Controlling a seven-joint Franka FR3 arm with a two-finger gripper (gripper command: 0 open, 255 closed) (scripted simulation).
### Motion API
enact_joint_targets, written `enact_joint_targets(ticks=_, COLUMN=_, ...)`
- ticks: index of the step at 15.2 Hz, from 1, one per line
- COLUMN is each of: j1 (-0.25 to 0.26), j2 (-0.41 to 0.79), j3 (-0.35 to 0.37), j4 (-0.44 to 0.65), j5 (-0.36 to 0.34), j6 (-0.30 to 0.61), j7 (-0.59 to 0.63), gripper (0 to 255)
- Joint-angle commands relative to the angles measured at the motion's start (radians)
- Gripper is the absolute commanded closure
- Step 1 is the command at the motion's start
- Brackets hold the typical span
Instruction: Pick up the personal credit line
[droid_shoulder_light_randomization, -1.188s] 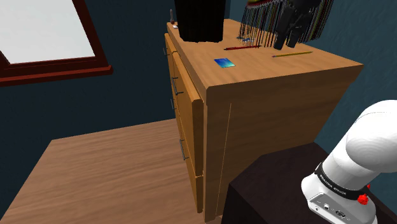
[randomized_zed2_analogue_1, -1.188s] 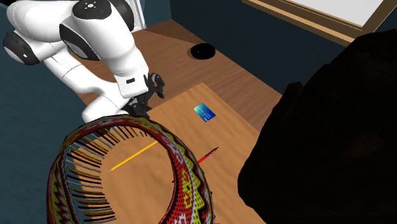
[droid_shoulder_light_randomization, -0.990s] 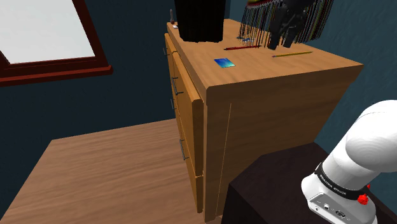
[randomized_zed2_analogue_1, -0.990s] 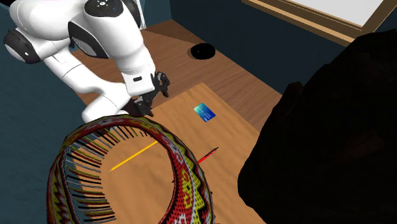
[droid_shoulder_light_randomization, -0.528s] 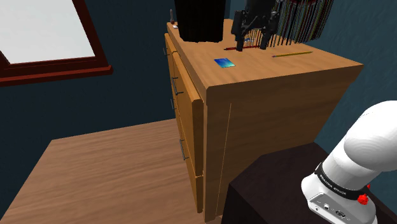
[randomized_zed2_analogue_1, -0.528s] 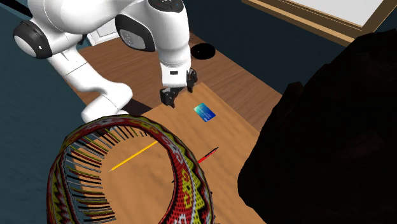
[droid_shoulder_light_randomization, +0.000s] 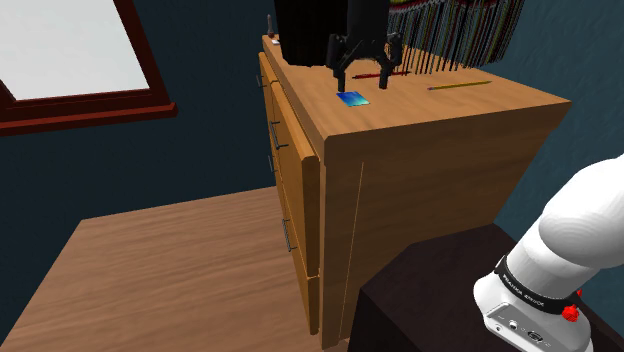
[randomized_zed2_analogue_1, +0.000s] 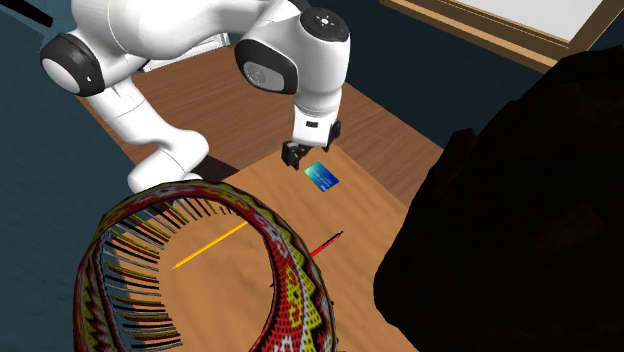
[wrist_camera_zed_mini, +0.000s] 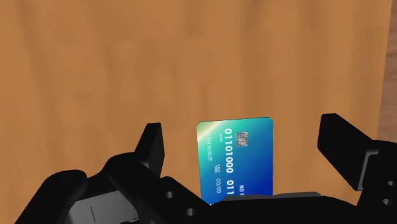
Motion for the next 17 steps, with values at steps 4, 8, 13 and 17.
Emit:
enact_joint_targets(ticks=4, j1=0.002, j2=-0.003, j3=0.006, j4=-0.064, j5=0.003, j6=0.061, j7=-0.001, gripper=0)
enact_joint_targets(ticks=8, j1=0.002, j2=-0.004, j3=0.006, j4=-0.067, j5=0.004, j6=0.062, j7=-0.002, gripper=255)
enact_joint_targets(ticks=13, j1=0.002, j2=-0.004, j3=0.006, j4=-0.068, j5=0.004, j6=0.063, j7=-0.002, gripper=255)
enact_joint_targets(ticks=17, j1=0.002, j2=0.001, j3=0.004, j4=-0.034, j5=0.002, j6=0.034, j7=0.002, gripper=255)
